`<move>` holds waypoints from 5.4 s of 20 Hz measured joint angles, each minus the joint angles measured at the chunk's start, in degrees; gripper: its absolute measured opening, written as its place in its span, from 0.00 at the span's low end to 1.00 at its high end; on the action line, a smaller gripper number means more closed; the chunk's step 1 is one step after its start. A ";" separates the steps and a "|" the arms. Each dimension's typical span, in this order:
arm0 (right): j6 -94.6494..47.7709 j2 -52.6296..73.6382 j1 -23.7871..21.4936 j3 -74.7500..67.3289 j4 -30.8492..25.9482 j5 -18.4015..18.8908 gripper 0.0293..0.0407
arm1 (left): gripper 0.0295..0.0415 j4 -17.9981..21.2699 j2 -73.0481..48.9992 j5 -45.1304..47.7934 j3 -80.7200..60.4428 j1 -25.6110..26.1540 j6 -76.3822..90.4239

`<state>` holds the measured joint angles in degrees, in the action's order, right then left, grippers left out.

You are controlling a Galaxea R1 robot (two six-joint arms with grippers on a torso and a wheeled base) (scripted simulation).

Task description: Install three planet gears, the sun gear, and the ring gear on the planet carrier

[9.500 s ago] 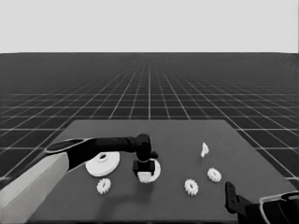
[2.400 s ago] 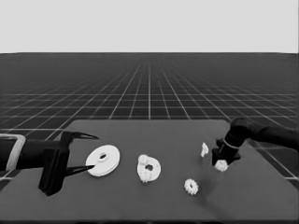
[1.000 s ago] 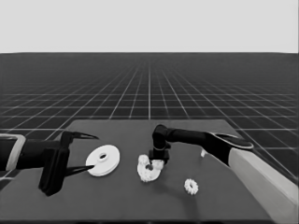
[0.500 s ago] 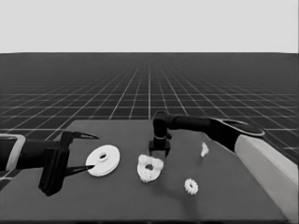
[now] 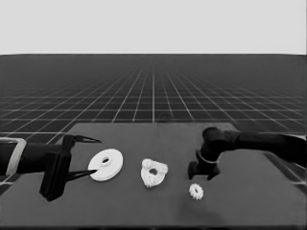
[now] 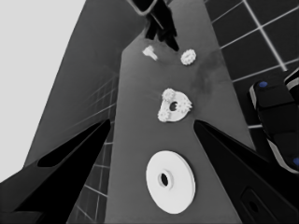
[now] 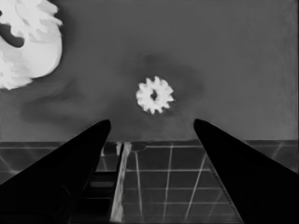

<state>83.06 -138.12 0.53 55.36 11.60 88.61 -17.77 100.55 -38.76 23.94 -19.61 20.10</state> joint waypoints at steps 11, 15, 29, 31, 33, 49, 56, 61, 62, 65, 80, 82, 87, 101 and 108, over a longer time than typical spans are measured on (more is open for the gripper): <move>-4.46 -0.87 13.73 6.24 13.31 -3.88 0.81 | 0.75 0.00 0.00 0.00 0.00 0.00 0.00; -4.58 -0.94 13.97 6.47 13.56 -4.01 0.49 | 0.75 0.00 0.00 0.00 0.00 0.00 0.00; -0.56 1.26 1.09 -0.81 1.17 -0.20 0.15 | 0.75 0.00 0.00 0.00 0.00 0.00 0.00; -0.49 1.29 0.36 -0.91 0.43 -0.13 0.15 | 0.75 0.00 0.00 0.00 0.00 0.00 0.00; -0.48 1.29 0.12 -0.94 0.18 -0.11 0.15 | 0.75 0.00 0.00 0.00 0.00 0.00 0.00; -7.59 -39.19 4.28 47.15 3.65 -2.53 0.15 | 0.75 0.00 0.00 0.00 0.00 0.00 0.00; -7.18 -39.27 5.09 47.57 4.06 -2.73 0.14 | 0.75 0.00 0.00 0.00 0.00 0.00 0.00; -4.45 -39.22 5.49 47.62 4.06 -2.74 0.14 | 0.75 0.00 0.00 0.00 0.00 0.00 0.00; -3.86 -39.21 5.52 47.62 4.06 -2.74 0.14 | 0.75 0.00 0.00 0.00 0.00 0.00 0.00; -2.07 -39.21 5.55 47.62 4.06 -2.74 0.14 | 0.75 0.00 0.00 0.00 0.00 0.00 0.00; 6.92 -39.21 5.56 47.63 4.06 -2.74 0.14 | 0.75 0.00 0.00 0.00 0.00 0.00 0.00; 8.12 -39.21 5.56 47.62 4.06 -2.74 0.14 | 0.75 0.00 0.00 0.00 0.00 0.00 0.00; 11.12 -39.21 5.56 47.63 4.06 -2.74 0.14 | 0.75 0.00 0.00 0.00 0.00 0.00 0.00; 19.52 -39.20 5.56 47.63 4.06 -2.73 0.14 | 0.75 0.00 0.00 0.00 0.00 0.00 0.00; 23.72 -39.21 5.56 47.63 4.06 -2.74 0.14 | 0.75 0.00 0.00 0.00 0.00 0.00 0.00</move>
<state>106.78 -177.33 6.09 102.98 15.66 85.88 -17.77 100.55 -38.76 23.94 -19.61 20.10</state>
